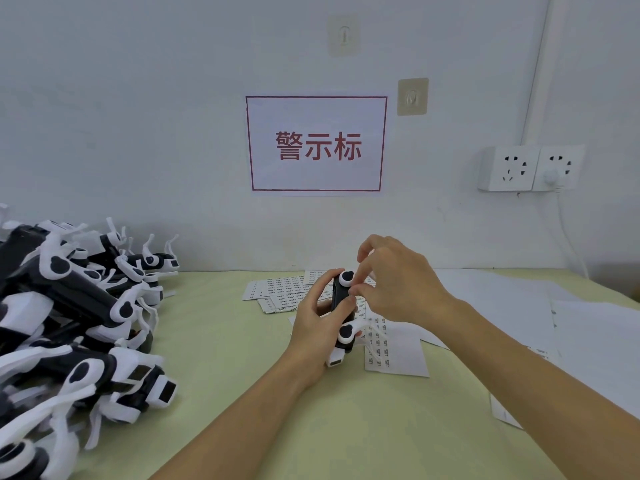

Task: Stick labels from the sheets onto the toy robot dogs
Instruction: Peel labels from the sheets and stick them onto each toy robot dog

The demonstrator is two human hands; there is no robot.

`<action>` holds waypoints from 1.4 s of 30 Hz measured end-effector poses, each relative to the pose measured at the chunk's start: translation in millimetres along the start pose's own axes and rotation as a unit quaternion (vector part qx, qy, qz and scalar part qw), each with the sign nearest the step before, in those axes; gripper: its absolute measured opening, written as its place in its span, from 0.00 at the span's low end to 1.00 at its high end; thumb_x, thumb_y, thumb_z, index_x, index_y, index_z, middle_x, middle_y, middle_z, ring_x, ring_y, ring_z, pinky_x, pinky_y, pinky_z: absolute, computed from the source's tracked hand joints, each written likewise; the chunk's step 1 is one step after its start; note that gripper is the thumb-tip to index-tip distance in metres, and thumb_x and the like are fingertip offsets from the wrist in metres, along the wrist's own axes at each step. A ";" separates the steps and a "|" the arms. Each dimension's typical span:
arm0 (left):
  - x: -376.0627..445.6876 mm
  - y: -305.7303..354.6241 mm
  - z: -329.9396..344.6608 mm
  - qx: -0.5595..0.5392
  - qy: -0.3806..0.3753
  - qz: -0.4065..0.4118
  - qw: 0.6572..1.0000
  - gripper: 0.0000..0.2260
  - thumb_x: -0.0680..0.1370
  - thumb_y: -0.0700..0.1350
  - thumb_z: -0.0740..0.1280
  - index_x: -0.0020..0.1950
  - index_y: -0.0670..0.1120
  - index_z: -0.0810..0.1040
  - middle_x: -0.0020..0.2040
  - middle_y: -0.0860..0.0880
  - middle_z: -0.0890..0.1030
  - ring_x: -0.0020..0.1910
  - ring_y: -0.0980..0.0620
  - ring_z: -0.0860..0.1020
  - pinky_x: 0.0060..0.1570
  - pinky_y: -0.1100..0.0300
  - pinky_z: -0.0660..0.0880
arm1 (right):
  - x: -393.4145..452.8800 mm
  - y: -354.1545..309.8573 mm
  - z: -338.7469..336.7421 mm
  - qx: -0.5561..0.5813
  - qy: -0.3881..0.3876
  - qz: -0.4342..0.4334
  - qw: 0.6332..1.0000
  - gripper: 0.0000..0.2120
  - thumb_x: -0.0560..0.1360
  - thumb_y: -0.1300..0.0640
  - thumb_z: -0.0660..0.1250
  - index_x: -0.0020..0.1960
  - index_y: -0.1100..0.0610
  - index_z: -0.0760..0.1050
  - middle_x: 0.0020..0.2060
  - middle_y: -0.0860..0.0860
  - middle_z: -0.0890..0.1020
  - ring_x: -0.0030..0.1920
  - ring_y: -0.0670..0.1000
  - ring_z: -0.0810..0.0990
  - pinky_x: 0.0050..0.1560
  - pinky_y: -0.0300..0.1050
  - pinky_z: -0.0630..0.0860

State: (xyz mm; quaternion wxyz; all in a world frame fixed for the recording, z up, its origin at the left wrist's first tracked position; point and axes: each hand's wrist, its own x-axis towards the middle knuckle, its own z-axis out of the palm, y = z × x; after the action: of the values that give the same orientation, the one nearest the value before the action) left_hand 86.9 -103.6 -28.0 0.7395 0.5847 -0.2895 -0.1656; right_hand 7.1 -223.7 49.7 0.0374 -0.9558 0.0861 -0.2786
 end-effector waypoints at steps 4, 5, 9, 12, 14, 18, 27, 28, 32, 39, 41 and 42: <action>0.2 1.4 0.5 -0.009 -0.012 -0.002 1.000 0.18 0.75 0.44 0.73 0.61 0.62 0.79 0.45 0.43 0.84 0.45 0.46 0.82 0.54 0.34 0.78 | 0.0 -1.7 0.3 0.003 0.003 0.010 1.000 0.04 0.74 0.47 0.72 0.43 0.45 0.84 0.51 0.40 0.73 0.54 0.45 0.70 0.44 0.41 0.62; -0.4 2.1 0.7 -0.011 -0.015 -0.002 1.000 0.18 0.74 0.45 0.73 0.61 0.62 0.79 0.45 0.41 0.83 0.44 0.46 0.81 0.53 0.33 0.78 | -0.1 -2.2 0.3 0.002 0.005 0.012 1.000 0.04 0.74 0.47 0.72 0.43 0.45 0.84 0.51 0.40 0.73 0.53 0.45 0.70 0.44 0.41 0.62; -1.4 3.1 1.5 -0.019 -0.024 0.001 1.000 0.19 0.72 0.46 0.72 0.61 0.61 0.78 0.45 0.38 0.82 0.41 0.46 0.80 0.50 0.35 0.80 | -0.1 -4.6 -0.3 0.000 0.010 0.016 1.000 0.04 0.73 0.47 0.72 0.43 0.45 0.84 0.51 0.40 0.74 0.53 0.45 0.71 0.44 0.42 0.62; -1.0 3.1 1.0 -0.021 -0.023 0.003 1.000 0.20 0.70 0.47 0.72 0.60 0.61 0.78 0.45 0.38 0.82 0.40 0.45 0.79 0.49 0.35 0.80 | 0.3 -6.4 -0.5 -0.006 0.014 0.018 1.000 0.04 0.73 0.46 0.72 0.43 0.44 0.84 0.52 0.41 0.74 0.53 0.47 0.72 0.48 0.43 0.62; -1.2 3.1 1.0 -0.020 -0.018 0.004 1.000 0.19 0.70 0.46 0.72 0.59 0.61 0.79 0.48 0.35 0.82 0.40 0.44 0.79 0.51 0.32 0.79 | 0.1 -7.6 -0.4 -0.008 0.020 0.021 1.000 0.04 0.73 0.46 0.72 0.44 0.44 0.84 0.52 0.41 0.74 0.53 0.47 0.72 0.50 0.43 0.62; -1.3 2.5 0.2 -0.019 -0.011 0.006 1.000 0.19 0.71 0.45 0.71 0.59 0.62 0.79 0.49 0.36 0.82 0.41 0.44 0.80 0.53 0.31 0.78 | 0.2 -8.8 1.3 -0.007 0.033 0.036 0.999 0.05 0.73 0.46 0.73 0.43 0.46 0.85 0.51 0.41 0.75 0.50 0.48 0.74 0.50 0.43 0.63; 4.7 -3.7 -5.0 -0.105 -0.014 -0.026 0.994 0.17 0.78 0.36 0.66 0.59 0.56 0.78 0.43 0.38 0.81 0.41 0.41 0.81 0.38 0.42 0.81 | 2.6 2.9 12.2 0.173 0.026 0.062 0.983 0.07 0.72 0.45 0.73 0.39 0.44 0.76 0.48 0.41 0.73 0.51 0.44 0.75 0.51 0.42 0.71; 4.8 -3.7 -5.2 -0.115 -0.018 -0.030 0.993 0.16 0.79 0.36 0.66 0.60 0.56 0.77 0.43 0.38 0.81 0.39 0.41 0.81 0.37 0.44 0.81 | 2.3 3.1 14.2 0.201 0.021 0.062 0.977 0.07 0.73 0.47 0.72 0.40 0.44 0.74 0.48 0.42 0.74 0.51 0.45 0.75 0.50 0.40 0.71; 6.7 -4.8 -4.6 -0.122 -0.007 -0.030 0.992 0.12 0.79 0.40 0.68 0.58 0.55 0.78 0.42 0.42 0.81 0.38 0.45 0.82 0.36 0.49 0.80 | 1.2 4.0 21.1 0.270 0.013 0.076 0.960 0.06 0.76 0.53 0.68 0.45 0.47 0.71 0.49 0.47 0.77 0.50 0.48 0.76 0.43 0.35 0.68; 9.9 -6.7 -5.0 -0.134 0.000 -0.030 0.991 0.10 0.77 0.45 0.69 0.58 0.54 0.78 0.44 0.44 0.81 0.41 0.46 0.82 0.38 0.45 0.80 | 0.8 5.2 24.0 0.288 0.014 0.077 0.954 0.07 0.79 0.57 0.66 0.44 0.47 0.70 0.46 0.46 0.78 0.46 0.46 0.77 0.40 0.31 0.69; 10.3 -6.4 -5.5 -0.150 -0.010 -0.032 0.988 0.11 0.76 0.45 0.68 0.58 0.54 0.78 0.43 0.45 0.81 0.40 0.47 0.82 0.39 0.42 0.80 | 0.6 5.2 24.4 0.289 0.015 0.074 0.954 0.08 0.79 0.57 0.66 0.44 0.47 0.70 0.46 0.46 0.78 0.46 0.46 0.77 0.40 0.32 0.69; 10.5 -6.1 -5.6 -0.157 -0.014 -0.033 0.987 0.12 0.76 0.45 0.68 0.58 0.54 0.78 0.42 0.45 0.81 0.40 0.47 0.82 0.40 0.40 0.80 | 0.6 5.1 24.5 0.290 0.016 0.073 0.954 0.08 0.79 0.57 0.65 0.44 0.47 0.70 0.45 0.46 0.78 0.46 0.46 0.77 0.40 0.32 0.69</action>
State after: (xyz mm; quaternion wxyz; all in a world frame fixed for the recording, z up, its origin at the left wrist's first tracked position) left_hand 99.1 -107.0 -32.2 0.8120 0.4683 -0.2505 -0.2418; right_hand 20.1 -228.2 28.8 0.3313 -0.8906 0.0715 -0.3031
